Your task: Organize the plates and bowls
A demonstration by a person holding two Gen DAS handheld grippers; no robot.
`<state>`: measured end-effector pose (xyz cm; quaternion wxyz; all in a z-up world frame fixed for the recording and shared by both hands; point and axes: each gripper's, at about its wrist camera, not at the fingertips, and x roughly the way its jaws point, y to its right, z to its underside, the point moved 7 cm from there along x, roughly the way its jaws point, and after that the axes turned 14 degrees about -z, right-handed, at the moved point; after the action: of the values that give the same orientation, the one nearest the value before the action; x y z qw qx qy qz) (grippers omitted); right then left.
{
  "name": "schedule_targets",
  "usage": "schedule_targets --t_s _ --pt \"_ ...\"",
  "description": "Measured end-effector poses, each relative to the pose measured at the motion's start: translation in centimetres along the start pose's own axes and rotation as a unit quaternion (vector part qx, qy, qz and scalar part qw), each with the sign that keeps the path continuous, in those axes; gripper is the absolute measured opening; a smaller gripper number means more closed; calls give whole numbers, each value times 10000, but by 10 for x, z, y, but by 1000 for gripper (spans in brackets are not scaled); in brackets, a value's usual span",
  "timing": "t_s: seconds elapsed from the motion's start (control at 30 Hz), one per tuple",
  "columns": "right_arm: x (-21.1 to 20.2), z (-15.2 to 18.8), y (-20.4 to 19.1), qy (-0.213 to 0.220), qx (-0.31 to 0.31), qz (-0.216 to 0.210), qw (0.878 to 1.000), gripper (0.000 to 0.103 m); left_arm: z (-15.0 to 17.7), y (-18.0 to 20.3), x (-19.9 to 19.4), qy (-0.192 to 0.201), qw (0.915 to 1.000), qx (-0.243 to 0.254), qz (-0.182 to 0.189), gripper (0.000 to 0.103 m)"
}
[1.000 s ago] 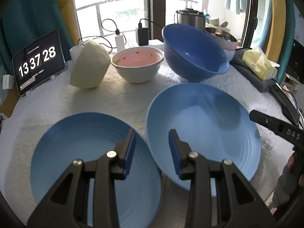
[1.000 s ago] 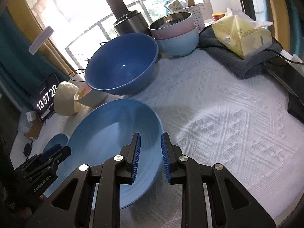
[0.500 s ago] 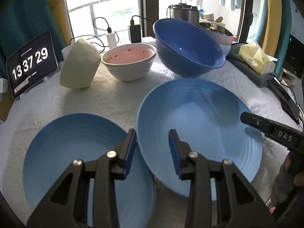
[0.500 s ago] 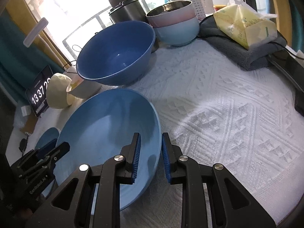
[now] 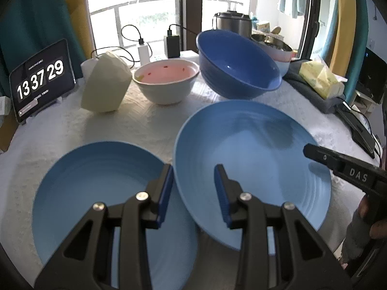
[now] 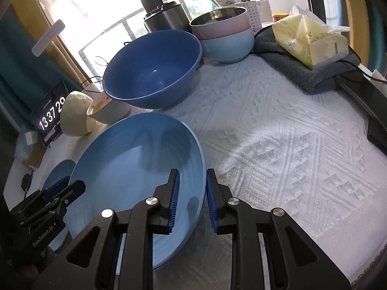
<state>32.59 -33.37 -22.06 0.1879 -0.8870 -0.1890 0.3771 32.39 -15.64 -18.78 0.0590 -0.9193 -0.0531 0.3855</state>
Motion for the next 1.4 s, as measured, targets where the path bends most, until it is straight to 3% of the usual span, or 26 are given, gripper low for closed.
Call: schedule_targets --t_s 0.87,1.4 --pt "-20 10 -48 123 -392 -27 9992 24 10 -48 -38 289 9987 -412 38 36" --pt "-4 21 -90 -44 -685 -62 9976 24 25 -97 -42 312 9964 -782 -25 36"
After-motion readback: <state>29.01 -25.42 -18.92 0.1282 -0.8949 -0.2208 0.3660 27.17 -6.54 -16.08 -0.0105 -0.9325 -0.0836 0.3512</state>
